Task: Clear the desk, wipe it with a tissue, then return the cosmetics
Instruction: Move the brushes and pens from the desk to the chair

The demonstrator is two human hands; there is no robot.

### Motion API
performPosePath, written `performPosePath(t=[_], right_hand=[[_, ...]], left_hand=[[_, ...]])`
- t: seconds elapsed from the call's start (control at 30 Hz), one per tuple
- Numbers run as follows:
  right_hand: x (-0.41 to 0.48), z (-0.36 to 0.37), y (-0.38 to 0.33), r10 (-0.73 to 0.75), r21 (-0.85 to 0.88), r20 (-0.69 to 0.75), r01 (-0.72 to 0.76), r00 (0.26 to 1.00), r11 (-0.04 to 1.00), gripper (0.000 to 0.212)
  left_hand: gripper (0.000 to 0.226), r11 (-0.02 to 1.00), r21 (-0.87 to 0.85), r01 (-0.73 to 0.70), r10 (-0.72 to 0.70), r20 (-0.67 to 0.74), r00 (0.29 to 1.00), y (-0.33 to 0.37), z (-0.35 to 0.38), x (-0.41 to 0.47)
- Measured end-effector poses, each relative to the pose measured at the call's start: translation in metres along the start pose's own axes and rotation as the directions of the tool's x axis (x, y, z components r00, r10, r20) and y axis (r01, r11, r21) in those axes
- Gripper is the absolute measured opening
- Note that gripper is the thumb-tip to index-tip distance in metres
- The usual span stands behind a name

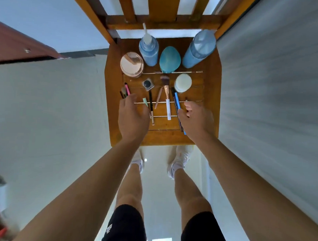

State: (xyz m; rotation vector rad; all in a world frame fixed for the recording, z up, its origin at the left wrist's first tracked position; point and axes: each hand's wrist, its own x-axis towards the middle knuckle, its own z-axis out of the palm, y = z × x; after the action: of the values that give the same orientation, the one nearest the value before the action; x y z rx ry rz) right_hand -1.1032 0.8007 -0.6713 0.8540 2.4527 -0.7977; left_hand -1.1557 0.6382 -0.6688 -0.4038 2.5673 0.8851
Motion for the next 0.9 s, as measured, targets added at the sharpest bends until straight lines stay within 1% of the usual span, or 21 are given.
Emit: performPosePath(t=[0.1,0.2,0.3,0.37,0.47,0.53,0.57,0.67,0.73,0.8,0.9], right_hand=[[-0.009,-0.036,-0.020,-0.096,-0.023,-0.051,0.095,0.994,0.995,0.043],[-0.029,-0.080,-0.052,-0.223,-0.052,-0.192,0.217,0.956,0.975,0.050],[-0.059,-0.134,-0.094,-0.378,-0.177,-0.293,0.339,0.878,0.924,0.066],[-0.084,-0.172,-0.125,-0.456,-0.247,-0.350,0.388,0.819,0.888,0.068],[-0.124,-0.229,-0.176,-0.576,-0.289,-0.446,0.500,0.685,0.817,0.069],[-0.149,-0.264,-0.214,-0.653,-0.289,-0.492,0.600,0.576,0.746,0.068],[-0.160,-0.280,-0.233,-0.689,-0.285,-0.508,0.654,0.518,0.701,0.068],[-0.194,-0.316,-0.287,-0.791,-0.314,-0.532,0.797,0.302,0.515,0.068],[-0.218,-0.330,-0.317,-0.835,-0.333,-0.521,0.858,0.180,0.392,0.067],[-0.244,-0.335,-0.342,-0.860,-0.341,-0.504,0.894,0.085,0.289,0.067],[-0.290,-0.324,-0.369,-0.889,-0.335,-0.457,0.931,-0.025,0.146,0.067]], left_hand=[[0.043,0.982,0.077,-0.172,0.176,-0.049,0.983,0.014,-0.038,-0.005],[0.048,0.933,0.163,-0.320,0.341,-0.121,0.932,0.034,-0.088,-0.015],[0.050,0.875,0.249,-0.414,0.466,-0.209,0.860,0.062,-0.152,-0.032],[0.052,0.837,0.286,-0.467,0.537,-0.264,0.801,0.086,-0.205,-0.051],[0.054,0.799,0.310,-0.515,0.601,-0.376,0.706,0.122,-0.292,-0.089],[0.055,0.801,0.339,-0.494,0.599,-0.470,0.648,0.137,-0.349,-0.121],[0.056,0.809,0.367,-0.459,0.587,-0.523,0.618,0.140,-0.375,-0.139],[0.055,0.848,0.431,-0.307,0.529,-0.664,0.528,0.134,-0.434,-0.194],[0.057,0.874,0.431,-0.225,0.484,-0.730,0.482,0.122,-0.462,-0.230],[0.060,0.901,0.406,-0.151,0.427,-0.777,0.463,0.105,-0.483,-0.264],[0.062,0.921,0.388,-0.032,0.363,-0.825,0.433,0.069,-0.508,-0.318]])
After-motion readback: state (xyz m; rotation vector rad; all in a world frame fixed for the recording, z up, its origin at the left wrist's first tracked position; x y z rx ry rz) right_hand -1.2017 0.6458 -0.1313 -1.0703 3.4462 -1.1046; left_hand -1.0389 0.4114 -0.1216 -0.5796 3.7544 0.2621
